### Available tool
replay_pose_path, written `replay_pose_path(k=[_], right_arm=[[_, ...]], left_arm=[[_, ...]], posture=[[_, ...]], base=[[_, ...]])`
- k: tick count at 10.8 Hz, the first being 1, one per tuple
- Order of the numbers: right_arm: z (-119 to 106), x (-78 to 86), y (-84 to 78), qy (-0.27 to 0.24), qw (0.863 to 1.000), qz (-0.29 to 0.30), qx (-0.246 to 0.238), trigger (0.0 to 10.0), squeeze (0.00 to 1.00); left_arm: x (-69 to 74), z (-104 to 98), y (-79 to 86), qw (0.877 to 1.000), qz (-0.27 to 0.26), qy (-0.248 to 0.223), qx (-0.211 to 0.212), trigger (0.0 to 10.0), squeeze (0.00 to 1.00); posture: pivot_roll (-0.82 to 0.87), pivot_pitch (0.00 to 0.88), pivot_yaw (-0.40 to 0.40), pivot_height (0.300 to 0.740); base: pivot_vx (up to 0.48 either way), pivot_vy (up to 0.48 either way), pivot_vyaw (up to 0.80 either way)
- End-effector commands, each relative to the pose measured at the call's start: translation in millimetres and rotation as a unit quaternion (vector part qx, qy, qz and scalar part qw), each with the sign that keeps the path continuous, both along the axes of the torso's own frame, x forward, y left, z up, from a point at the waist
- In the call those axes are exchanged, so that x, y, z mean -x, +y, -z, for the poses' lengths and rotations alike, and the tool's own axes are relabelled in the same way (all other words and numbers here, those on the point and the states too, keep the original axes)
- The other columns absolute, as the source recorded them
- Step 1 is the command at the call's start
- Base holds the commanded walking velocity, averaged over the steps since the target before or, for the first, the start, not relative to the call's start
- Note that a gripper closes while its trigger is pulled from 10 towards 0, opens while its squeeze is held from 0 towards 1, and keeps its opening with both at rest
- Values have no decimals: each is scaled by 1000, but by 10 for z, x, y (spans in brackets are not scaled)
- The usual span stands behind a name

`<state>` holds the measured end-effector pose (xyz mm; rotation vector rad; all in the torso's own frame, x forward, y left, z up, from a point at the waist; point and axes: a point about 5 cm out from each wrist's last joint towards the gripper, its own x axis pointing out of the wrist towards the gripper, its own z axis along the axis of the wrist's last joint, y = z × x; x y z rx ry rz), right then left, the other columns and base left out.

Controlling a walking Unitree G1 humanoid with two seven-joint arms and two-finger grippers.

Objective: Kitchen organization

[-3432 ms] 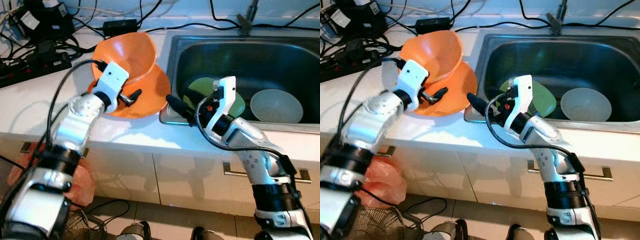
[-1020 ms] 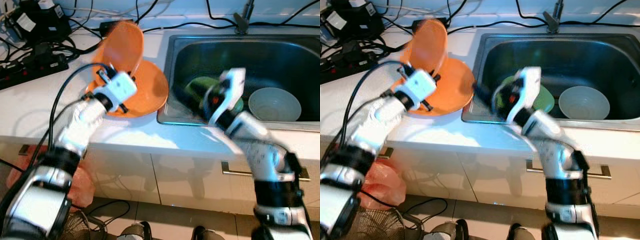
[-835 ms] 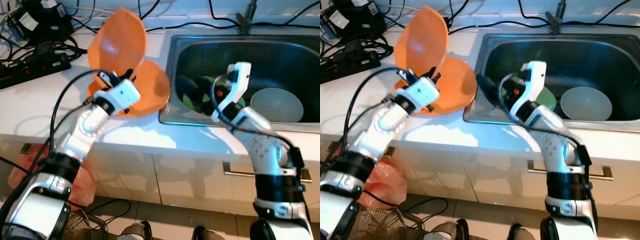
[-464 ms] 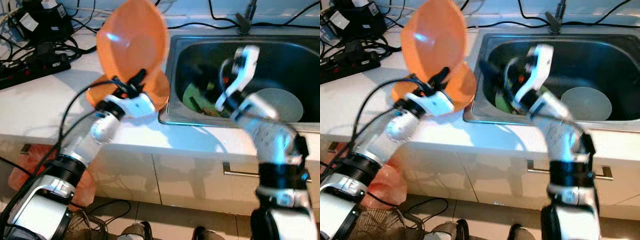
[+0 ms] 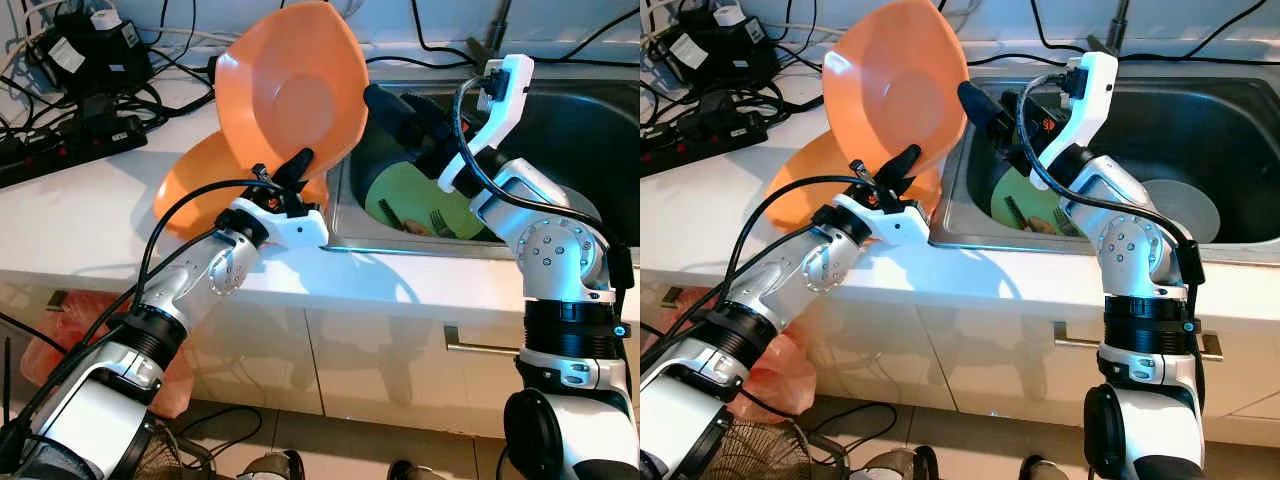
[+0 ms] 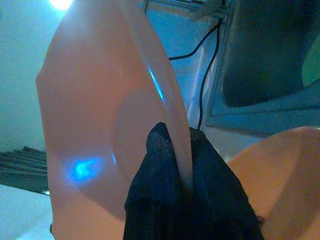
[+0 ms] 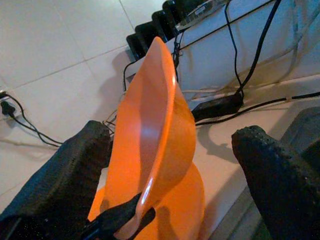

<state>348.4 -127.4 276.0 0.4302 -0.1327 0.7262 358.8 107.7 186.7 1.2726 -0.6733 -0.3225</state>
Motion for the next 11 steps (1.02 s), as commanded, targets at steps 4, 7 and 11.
replay_pose_path(k=[4,7,11], right_arm=[[-280,-79,181,-12,999,-39,14,10000,0],[-244,-240,184,34,997,-25,58,0,0],[-238,-334,112,87,992,-14,93,0,0]], left_arm=[[172,115,-118,998,35,-50,-17,0,0],[196,55,-115,996,33,-79,-5,39,0],[207,48,-101,996,30,-87,-5,1216,0]], posture=[[44,118,90,740],[46,128,79,740],[43,137,72,740]], base=[[0,0,0],[0,0,0],[0,0,0]])
